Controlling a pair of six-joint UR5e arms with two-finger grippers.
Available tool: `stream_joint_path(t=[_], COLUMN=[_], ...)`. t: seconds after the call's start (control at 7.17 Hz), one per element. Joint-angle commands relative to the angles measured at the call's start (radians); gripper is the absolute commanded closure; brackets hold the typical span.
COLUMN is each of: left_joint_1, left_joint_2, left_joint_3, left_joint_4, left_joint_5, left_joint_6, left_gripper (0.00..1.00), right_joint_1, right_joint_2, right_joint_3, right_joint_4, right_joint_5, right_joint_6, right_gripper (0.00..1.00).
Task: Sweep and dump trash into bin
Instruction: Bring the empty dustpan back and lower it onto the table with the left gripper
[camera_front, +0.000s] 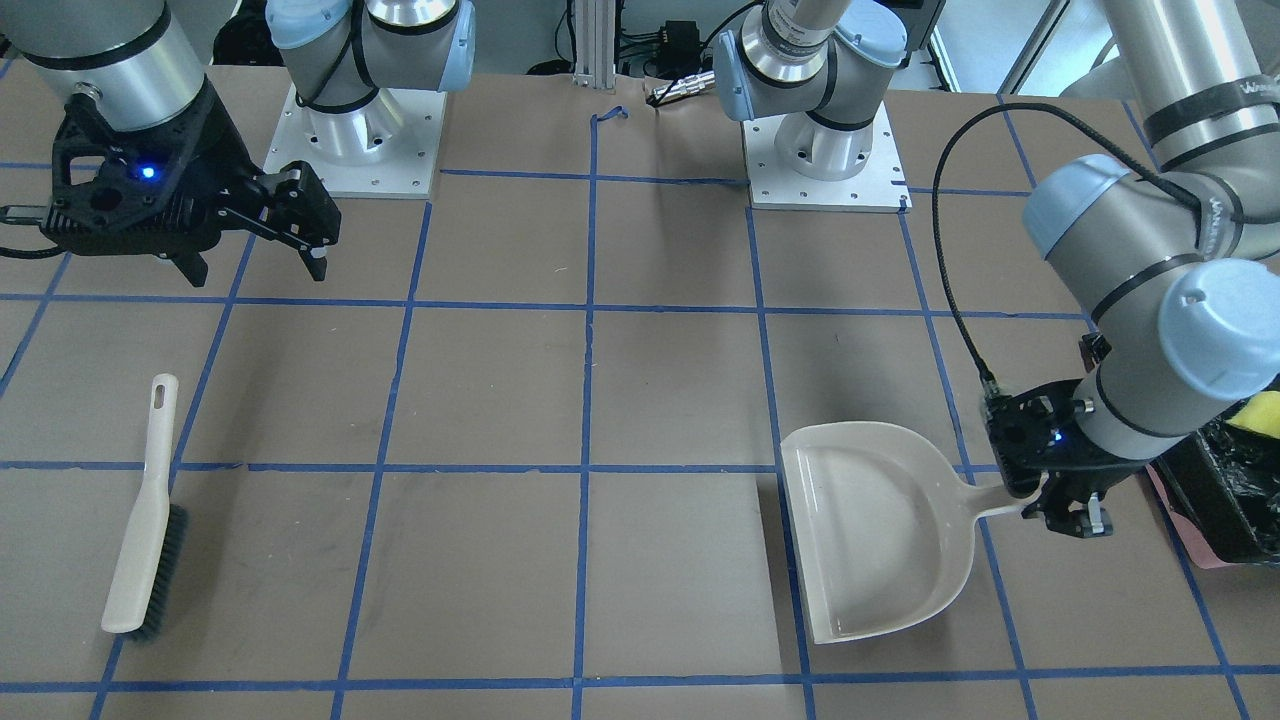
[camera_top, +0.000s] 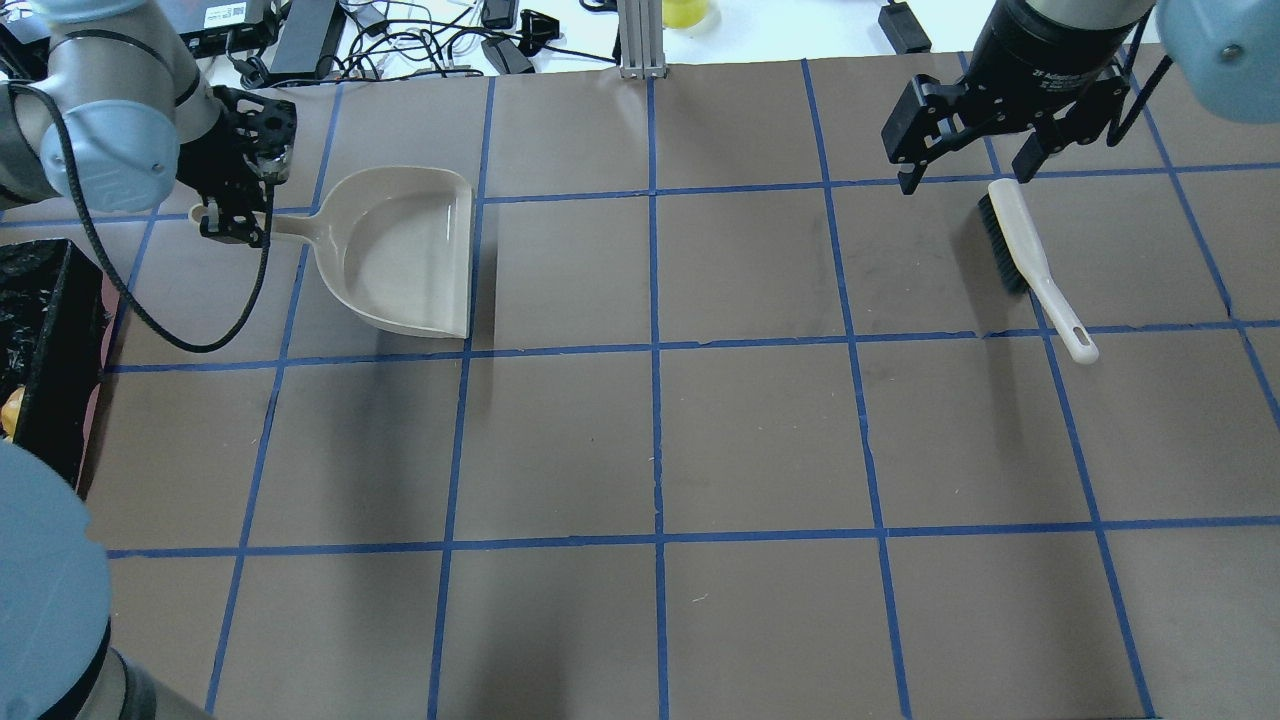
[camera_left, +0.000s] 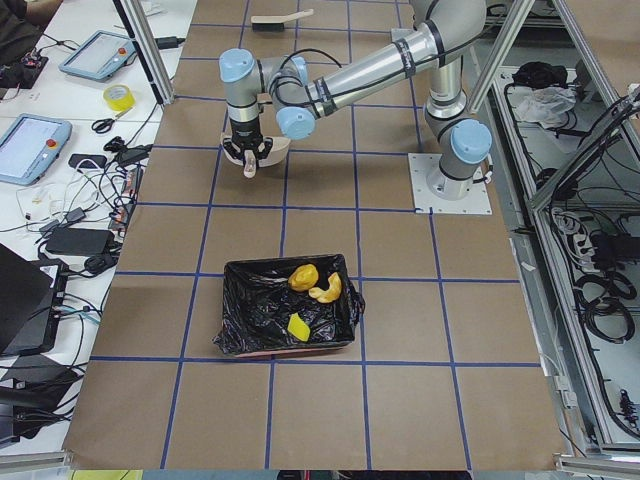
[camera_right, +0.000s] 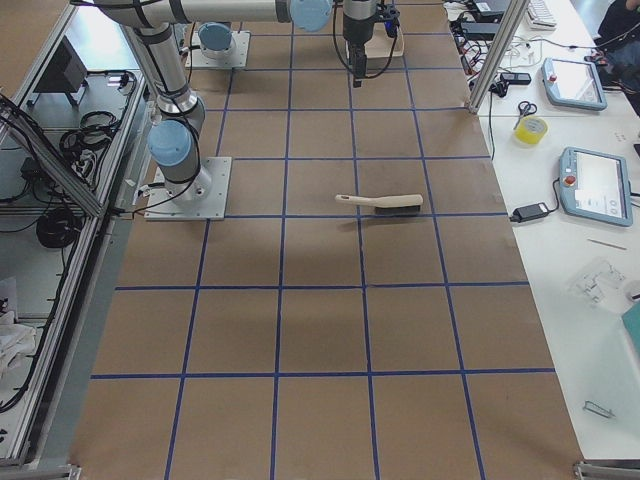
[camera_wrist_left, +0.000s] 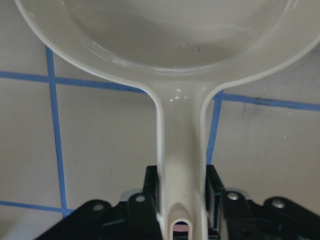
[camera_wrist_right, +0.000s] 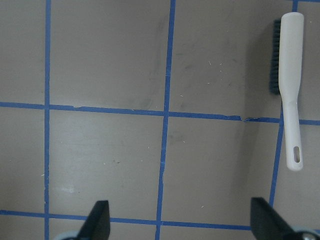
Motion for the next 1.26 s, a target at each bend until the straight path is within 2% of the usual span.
stream_joint_path(t=[0.0,1.12], left_joint_1=[-0.048,-0.062], left_joint_2=[-0.083,-0.143], left_joint_3=[0.069,0.087], left_joint_4=[-0.003,0.008], left_joint_5=[-0.033,-0.046], left_joint_6=[-0.001,-0.003], left_gripper=[1.0,1.0], right_joint_1=[0.0,-0.001], right_joint_2=[-0.001,-0.006], right_joint_3=[0.0,0.0], right_joint_4=[0.0,0.0], right_joint_5=[0.0,-0.006], right_joint_6=[0.0,-0.003], right_gripper=[0.0,0.0])
